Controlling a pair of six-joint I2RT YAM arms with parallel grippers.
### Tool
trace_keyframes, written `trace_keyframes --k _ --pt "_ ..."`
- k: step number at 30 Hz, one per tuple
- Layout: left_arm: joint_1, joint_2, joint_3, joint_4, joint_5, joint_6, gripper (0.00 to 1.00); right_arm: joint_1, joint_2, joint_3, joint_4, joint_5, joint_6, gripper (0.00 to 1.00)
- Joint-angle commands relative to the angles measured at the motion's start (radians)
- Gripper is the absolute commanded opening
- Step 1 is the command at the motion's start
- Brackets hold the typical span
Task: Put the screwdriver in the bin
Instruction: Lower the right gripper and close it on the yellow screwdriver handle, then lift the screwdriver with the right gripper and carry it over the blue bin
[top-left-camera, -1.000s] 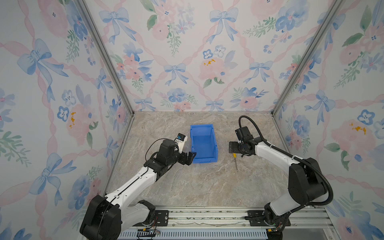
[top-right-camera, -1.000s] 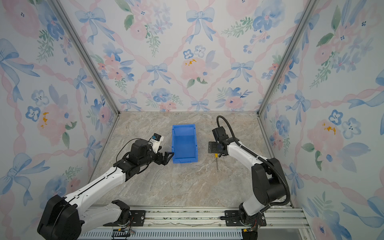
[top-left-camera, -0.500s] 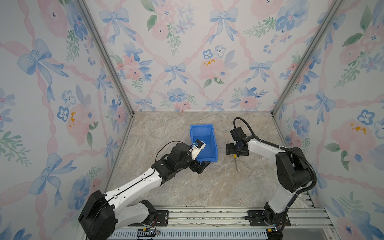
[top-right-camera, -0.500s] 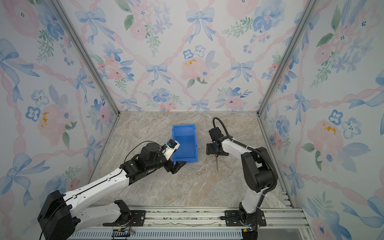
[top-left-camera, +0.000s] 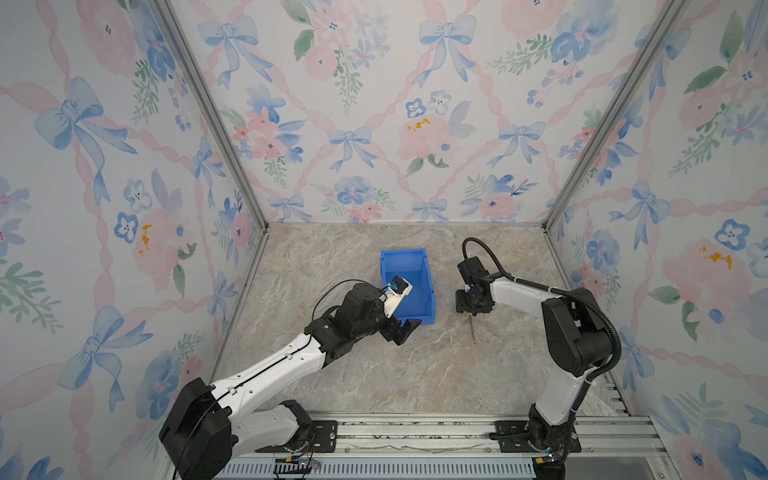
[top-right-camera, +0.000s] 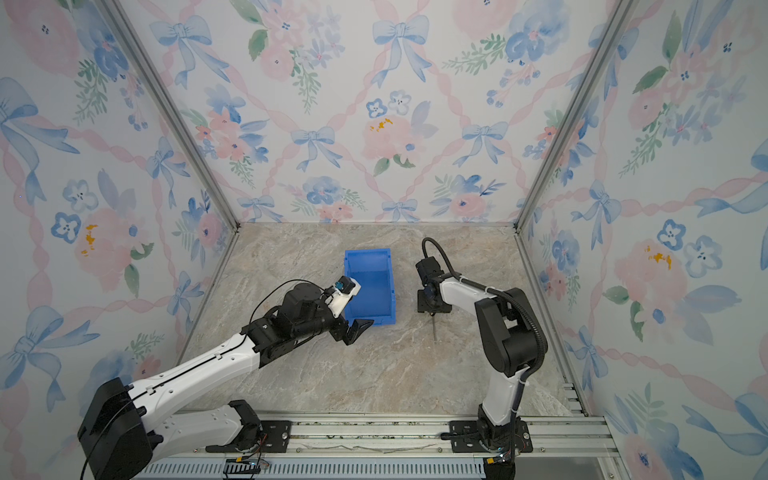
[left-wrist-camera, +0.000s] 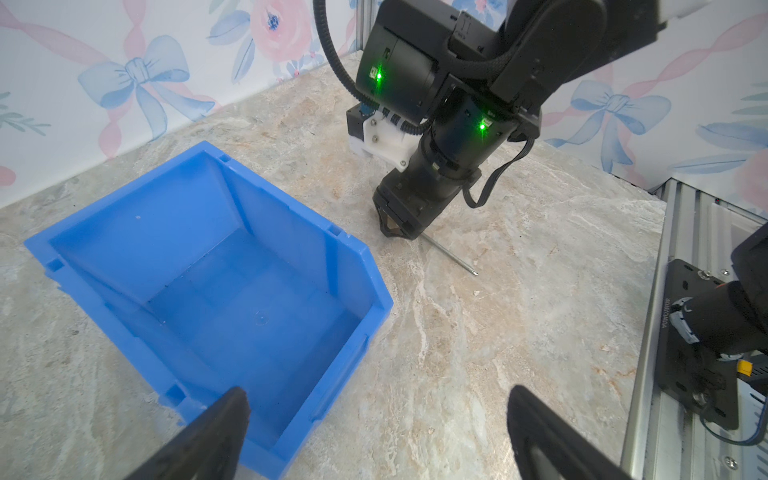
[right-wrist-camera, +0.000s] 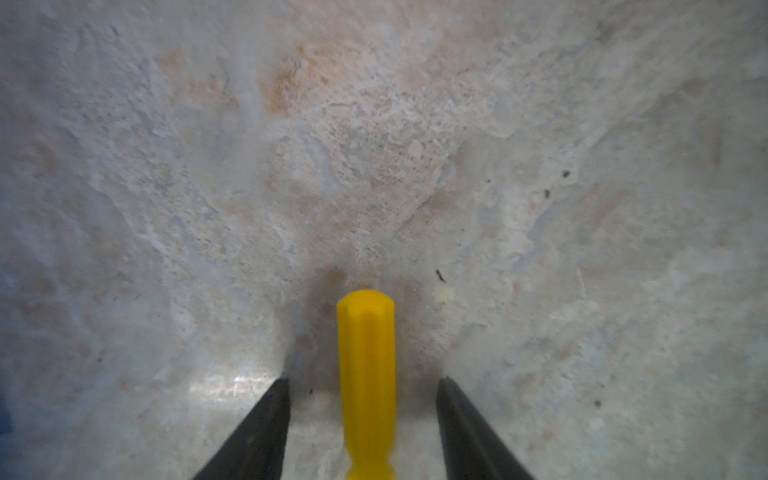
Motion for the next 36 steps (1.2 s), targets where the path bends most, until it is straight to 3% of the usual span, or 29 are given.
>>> trace_keyframes --k 1,21,30,36 --pt "-0.001 0.004 0.012 -0.016 -0.017 0.036 0.97 0.002 0.051 0.029 -0.011 0.015 -0.012 0.51" --pt "0.005 0.024 0.010 -0.017 -0.039 0.034 0.97 0.008 0.043 0.030 -0.064 0.032 0.022 0.06" --pt "0.063 -0.012 -0.015 -0.019 -0.008 0.032 0.98 0.084 -0.101 0.077 -0.140 0.084 0.019 0.00" --pt "0.118 -0.045 -0.024 -0.018 0.013 0.039 0.98 0.117 -0.187 0.149 -0.288 0.153 0.072 0.00"
